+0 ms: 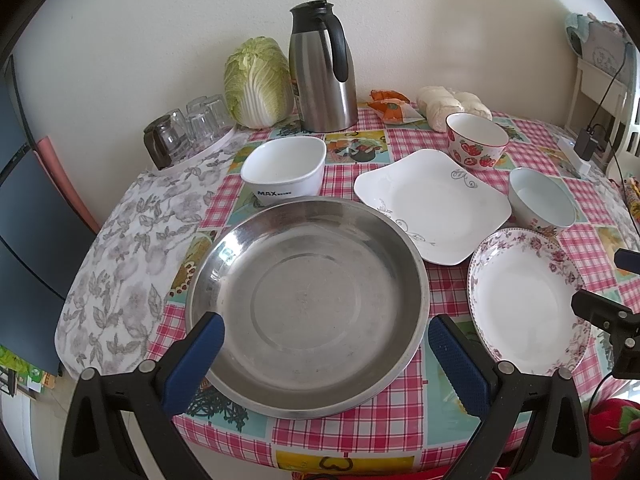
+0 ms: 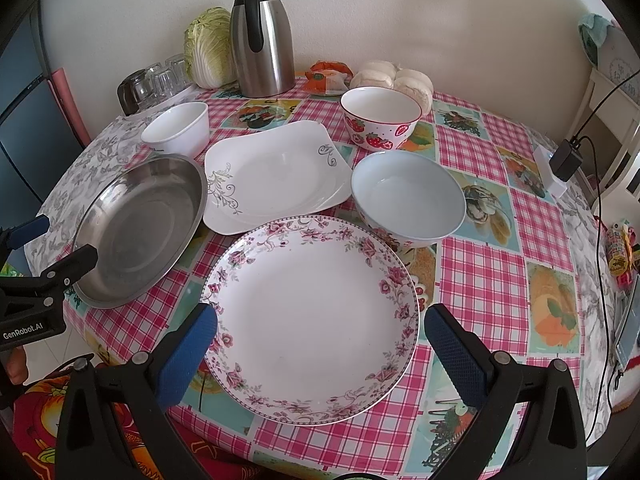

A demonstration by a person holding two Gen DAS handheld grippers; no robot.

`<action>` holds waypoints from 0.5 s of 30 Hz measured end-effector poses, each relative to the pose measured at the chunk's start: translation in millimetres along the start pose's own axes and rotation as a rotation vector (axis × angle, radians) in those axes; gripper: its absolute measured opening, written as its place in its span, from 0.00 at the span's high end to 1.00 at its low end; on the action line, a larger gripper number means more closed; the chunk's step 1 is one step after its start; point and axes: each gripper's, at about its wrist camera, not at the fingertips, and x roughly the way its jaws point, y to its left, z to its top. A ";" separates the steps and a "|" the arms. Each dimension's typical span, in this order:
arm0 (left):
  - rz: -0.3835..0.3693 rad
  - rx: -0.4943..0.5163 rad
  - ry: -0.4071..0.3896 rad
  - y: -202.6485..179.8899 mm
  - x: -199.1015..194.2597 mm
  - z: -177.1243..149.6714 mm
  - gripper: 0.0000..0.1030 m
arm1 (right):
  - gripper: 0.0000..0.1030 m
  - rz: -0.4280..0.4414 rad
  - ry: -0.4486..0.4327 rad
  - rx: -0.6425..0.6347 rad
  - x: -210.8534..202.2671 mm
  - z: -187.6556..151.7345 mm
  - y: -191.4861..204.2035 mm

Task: Organize plates and bowls
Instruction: 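Move both grippers to the steel basin rim and close on it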

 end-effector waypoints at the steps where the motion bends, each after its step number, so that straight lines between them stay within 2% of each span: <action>1: -0.001 -0.001 0.001 0.7 -0.1 0.1 0.00 | 0.00 -0.001 -0.001 0.001 0.0 -0.4 -0.1; 8: -0.002 -0.019 -0.036 7.3 -5.8 13.9 0.00 | 0.00 -0.033 -0.017 -0.009 -4.8 4.4 3.2; 15: -0.029 -0.159 -0.120 27.2 -21.0 51.3 0.00 | 0.00 -0.046 -0.087 0.045 -26.3 24.8 -0.2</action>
